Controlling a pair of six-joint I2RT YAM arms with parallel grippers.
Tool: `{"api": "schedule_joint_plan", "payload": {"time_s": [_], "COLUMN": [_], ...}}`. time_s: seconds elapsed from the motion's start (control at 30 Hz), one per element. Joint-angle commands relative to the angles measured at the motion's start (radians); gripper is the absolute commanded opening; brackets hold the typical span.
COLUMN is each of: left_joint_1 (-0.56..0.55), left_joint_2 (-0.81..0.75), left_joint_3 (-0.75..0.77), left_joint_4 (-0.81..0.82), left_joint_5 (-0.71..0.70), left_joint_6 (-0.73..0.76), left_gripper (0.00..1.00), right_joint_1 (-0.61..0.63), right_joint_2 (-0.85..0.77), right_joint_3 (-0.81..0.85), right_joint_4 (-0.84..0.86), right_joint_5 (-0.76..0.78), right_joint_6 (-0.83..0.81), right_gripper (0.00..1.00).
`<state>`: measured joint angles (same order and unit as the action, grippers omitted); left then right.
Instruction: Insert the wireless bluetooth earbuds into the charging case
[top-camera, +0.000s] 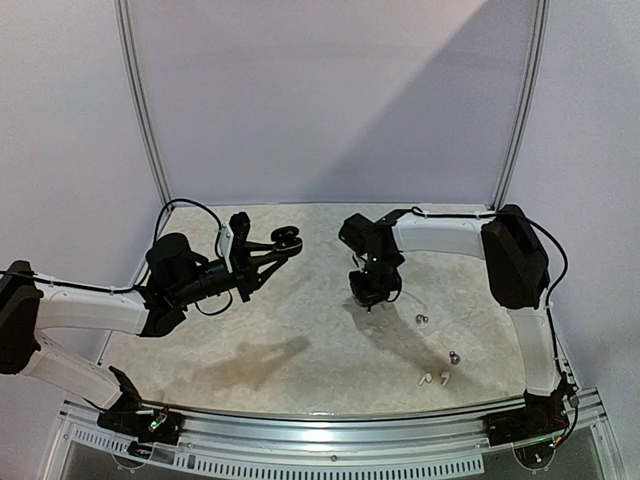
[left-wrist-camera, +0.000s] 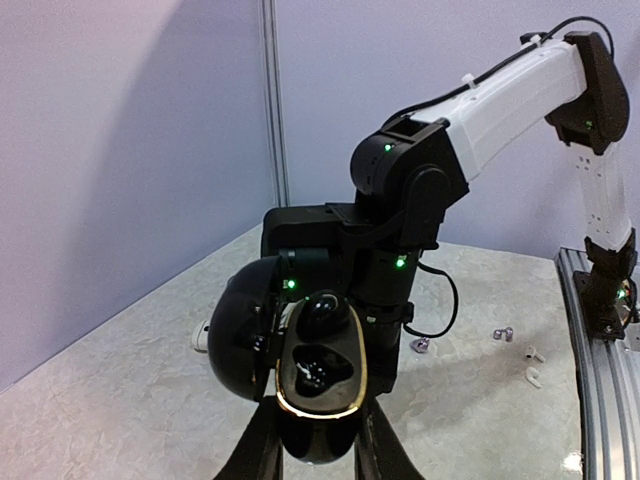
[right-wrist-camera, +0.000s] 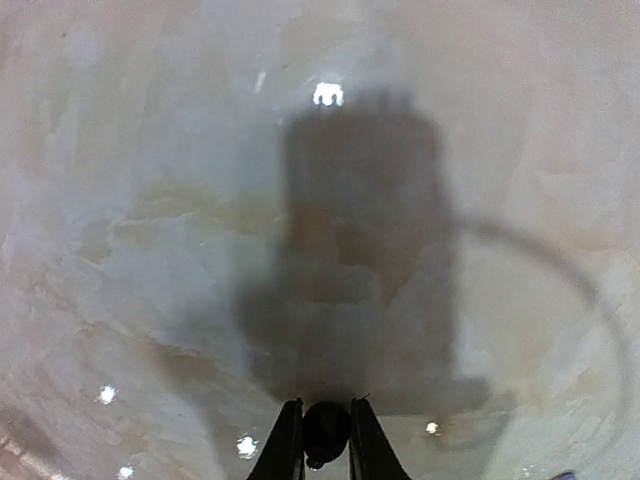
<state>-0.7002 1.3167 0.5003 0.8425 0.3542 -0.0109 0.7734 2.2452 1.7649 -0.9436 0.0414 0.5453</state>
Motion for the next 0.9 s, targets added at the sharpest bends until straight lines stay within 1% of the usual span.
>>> {"api": "schedule_joint_plan", "payload": {"time_s": [0.0, 0.1, 0.17, 0.27, 0.3, 0.37, 0.53, 0.63, 0.87], "left_joint_1": [-0.002, -0.002, -0.002, -0.002, -0.002, -0.002, -0.002, -0.002, -0.002], "left_joint_2": [-0.014, -0.014, -0.013, -0.012, -0.011, -0.01, -0.01, -0.008, -0.005], "left_joint_3": [-0.009, -0.009, -0.01, -0.009, -0.009, -0.007, -0.001, 0.001, 0.004], "left_joint_4": [-0.008, -0.007, -0.007, -0.007, -0.006, -0.008, -0.009, -0.008, -0.01], "left_joint_5": [-0.004, -0.004, -0.006, -0.006, -0.006, -0.004, -0.005, -0.003, -0.001], "left_joint_6": [0.008, 0.006, 0.006, 0.005, 0.003, 0.003, 0.002, 0.003, 0.0], "left_gripper": [0.0, 0.0, 0.0, 0.0, 0.0, 0.0, 0.0, 0.0, 0.0], "right_joint_1": [0.038, 0.061, 0.074, 0.092, 0.097, 0.105, 0.107, 0.106, 0.107], "right_joint_2": [-0.074, -0.135, -0.164, -0.187, -0.188, -0.192, -0.21, -0.221, -0.252], "right_joint_3": [-0.111, -0.236, -0.321, -0.407, -0.419, -0.433, -0.455, -0.46, -0.461], "right_joint_4": [0.169, 0.336, 0.429, 0.478, 0.478, 0.444, 0.328, 0.285, 0.242], "right_joint_5": [-0.178, -0.277, -0.309, -0.306, -0.298, -0.25, -0.142, -0.107, -0.065], "right_joint_6": [0.039, 0.115, 0.165, 0.232, 0.244, 0.264, 0.296, 0.304, 0.305], "right_gripper": [0.06, 0.06, 0.06, 0.08, 0.11, 0.2, 0.27, 0.29, 0.29]}}
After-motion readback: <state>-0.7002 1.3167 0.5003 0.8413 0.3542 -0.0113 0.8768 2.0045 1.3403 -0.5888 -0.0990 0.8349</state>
